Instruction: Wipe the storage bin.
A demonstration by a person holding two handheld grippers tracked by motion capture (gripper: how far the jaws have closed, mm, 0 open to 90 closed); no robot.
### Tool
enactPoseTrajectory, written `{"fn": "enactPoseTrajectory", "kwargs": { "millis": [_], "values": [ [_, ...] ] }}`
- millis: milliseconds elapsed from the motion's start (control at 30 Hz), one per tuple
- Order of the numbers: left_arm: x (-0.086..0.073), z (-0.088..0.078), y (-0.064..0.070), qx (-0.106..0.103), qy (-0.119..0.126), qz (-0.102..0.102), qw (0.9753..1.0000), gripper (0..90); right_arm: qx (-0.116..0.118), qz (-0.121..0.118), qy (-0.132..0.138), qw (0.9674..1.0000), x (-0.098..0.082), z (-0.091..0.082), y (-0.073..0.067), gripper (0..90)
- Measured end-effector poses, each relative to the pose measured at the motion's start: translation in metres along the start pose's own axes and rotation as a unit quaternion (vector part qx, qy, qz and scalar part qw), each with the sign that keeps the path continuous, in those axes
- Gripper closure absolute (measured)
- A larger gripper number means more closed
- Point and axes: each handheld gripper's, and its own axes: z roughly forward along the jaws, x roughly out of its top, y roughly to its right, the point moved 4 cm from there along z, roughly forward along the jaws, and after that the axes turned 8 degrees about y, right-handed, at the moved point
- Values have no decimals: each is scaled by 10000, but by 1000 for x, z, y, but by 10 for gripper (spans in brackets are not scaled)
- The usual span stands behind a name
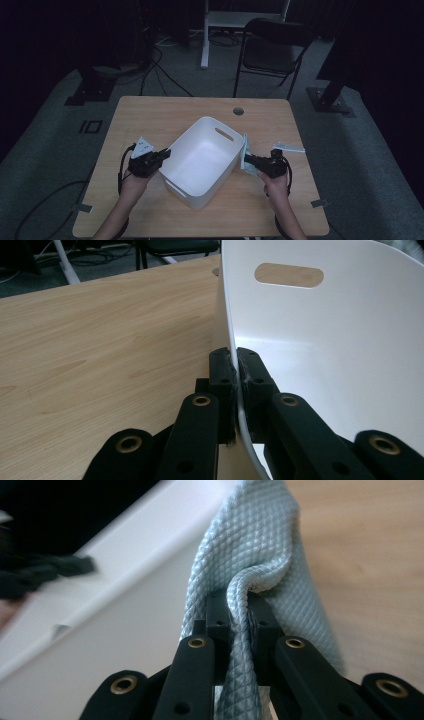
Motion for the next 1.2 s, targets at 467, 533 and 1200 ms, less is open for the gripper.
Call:
{"fn": "enactPoseTrajectory", "kwargs": {
  "millis": [467,533,1200],
  "values": [
    [0,0,1,-67,-14,20,10000,869,17,-288,37,9996,3,1,-16,834],
    [0,0,1,-66,-11,18,10000,869,-3,-282,7,9996,2,2,-15,834],
    [0,0,2,-41,-35,116,9999,867,-201,-131,-237,9994,-11,12,-2,833]
  ]
}}
